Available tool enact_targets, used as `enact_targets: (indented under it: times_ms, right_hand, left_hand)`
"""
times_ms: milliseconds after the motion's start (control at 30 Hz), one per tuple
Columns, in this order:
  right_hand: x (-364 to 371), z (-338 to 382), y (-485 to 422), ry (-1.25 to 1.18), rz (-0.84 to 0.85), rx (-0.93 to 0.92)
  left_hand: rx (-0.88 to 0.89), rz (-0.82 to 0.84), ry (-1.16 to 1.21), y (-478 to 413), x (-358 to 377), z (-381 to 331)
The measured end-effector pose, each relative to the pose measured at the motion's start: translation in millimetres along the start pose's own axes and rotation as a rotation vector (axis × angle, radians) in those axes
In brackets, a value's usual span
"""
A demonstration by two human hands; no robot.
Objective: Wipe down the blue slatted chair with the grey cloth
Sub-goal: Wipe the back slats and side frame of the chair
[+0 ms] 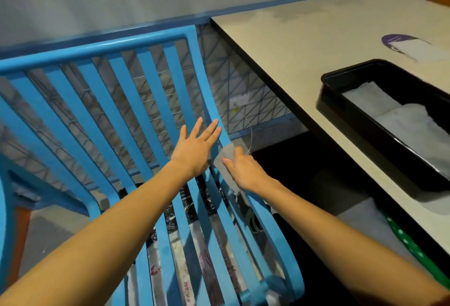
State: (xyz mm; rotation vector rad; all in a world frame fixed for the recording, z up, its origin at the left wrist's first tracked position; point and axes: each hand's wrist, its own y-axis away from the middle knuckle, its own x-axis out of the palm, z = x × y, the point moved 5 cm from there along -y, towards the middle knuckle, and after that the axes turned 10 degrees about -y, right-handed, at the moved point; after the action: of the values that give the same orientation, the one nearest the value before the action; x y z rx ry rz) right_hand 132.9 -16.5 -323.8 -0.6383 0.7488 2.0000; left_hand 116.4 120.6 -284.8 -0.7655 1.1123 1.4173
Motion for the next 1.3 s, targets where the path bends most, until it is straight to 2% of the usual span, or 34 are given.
enact_targets:
  times_ms: [300,633,867,1133,1300]
  right_hand:
    - [2,-19,73,0.166,-0.002,-0.008]
    - [-6,18,-5,-0.023,-0.017,0.054]
    - [-5,13,-14,-0.016,-0.011,0.06]
    - [1,-15,55,0.0,0.027,0.097]
    - [2,-30,99,0.103,0.018,0.088]
  left_hand:
    - [-0.055,0.045,0.086,0,-15,-6]
    - [-0.077,0.05,0.133,3,-15,-7]
    - [-0.096,0.039,0.122,1,-18,-5]
    - [-0.122,0.027,0.074,-5,-12,-10]
    - [-0.13,0.027,0.066,-6,-13,-14]
